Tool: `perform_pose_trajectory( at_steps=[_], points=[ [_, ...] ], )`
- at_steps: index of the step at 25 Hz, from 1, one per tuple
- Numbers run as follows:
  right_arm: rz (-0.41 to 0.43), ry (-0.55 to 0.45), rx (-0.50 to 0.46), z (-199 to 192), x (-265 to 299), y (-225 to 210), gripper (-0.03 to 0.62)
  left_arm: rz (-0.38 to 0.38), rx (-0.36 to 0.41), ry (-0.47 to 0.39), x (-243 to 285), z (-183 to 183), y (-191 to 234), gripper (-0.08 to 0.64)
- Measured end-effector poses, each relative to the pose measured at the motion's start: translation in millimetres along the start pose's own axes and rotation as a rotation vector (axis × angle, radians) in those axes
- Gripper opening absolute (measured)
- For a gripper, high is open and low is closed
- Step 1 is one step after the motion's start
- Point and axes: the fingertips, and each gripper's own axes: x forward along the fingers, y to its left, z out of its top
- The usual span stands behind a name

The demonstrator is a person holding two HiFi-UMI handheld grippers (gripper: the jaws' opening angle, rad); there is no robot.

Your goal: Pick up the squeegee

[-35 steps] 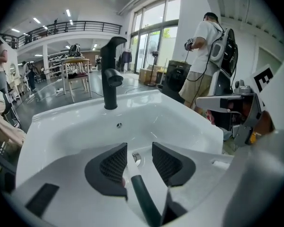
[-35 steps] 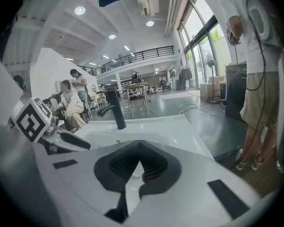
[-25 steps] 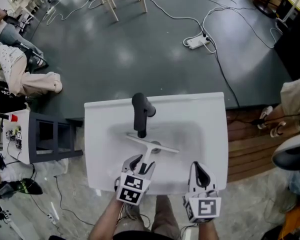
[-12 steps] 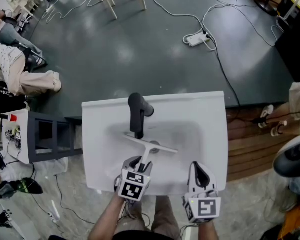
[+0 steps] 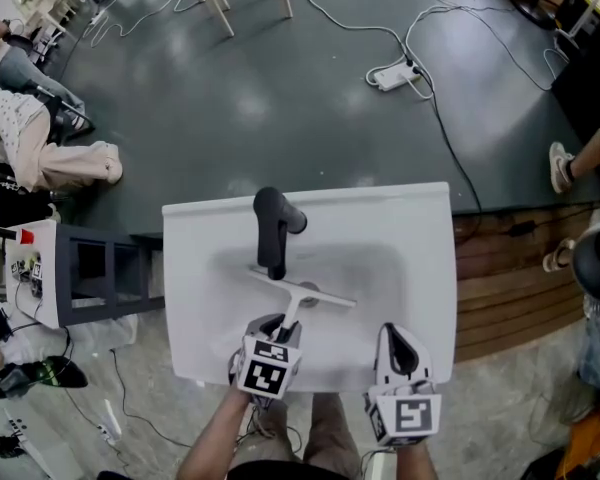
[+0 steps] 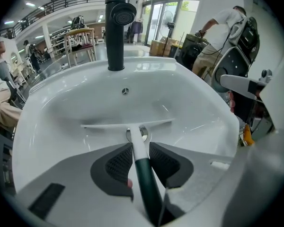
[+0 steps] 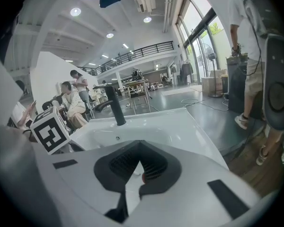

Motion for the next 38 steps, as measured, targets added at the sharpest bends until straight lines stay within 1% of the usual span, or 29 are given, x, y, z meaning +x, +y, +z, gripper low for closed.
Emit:
perform_pose_trajectory(
  at_steps=[8,14,17,20,24,28,32,38],
  points=[
    [0.001,0.004,-0.003,0,-1,1,-0.002,0.022,-0.052,-0.005,0,-1,3,0.100],
    [0.007,-0.003,-0.012,5,-5,8,-0.003,0.023,-0.059,-0.021,-8,-1,7,0.094],
    [0.007,-0.013,-0.017,9,-9,11,-0.003,0.032,-0.052,-0.047,-17,5,9,0.092],
    [-0.001,-0.001,-0.025,13,-15,15,-0.002,0.038,-0.046,-0.075,-27,12,11,0.092],
    [-0.005,-0.048,-0.030,24,-23,22,-0.002,0.052,-0.040,-0.120,-45,19,14,0.092],
    [-0.026,-0.073,-0.030,42,-32,29,-0.002,0.066,-0.037,-0.161,-66,23,20,0.092],
    [-0.030,-0.091,-0.046,45,-42,37,-0.002,0.077,-0.042,-0.212,-90,28,26,0.092],
    [-0.029,-0.127,-0.076,65,-60,65,-0.002,0.095,-0.051,-0.277,-133,27,38,0.092]
  ],
)
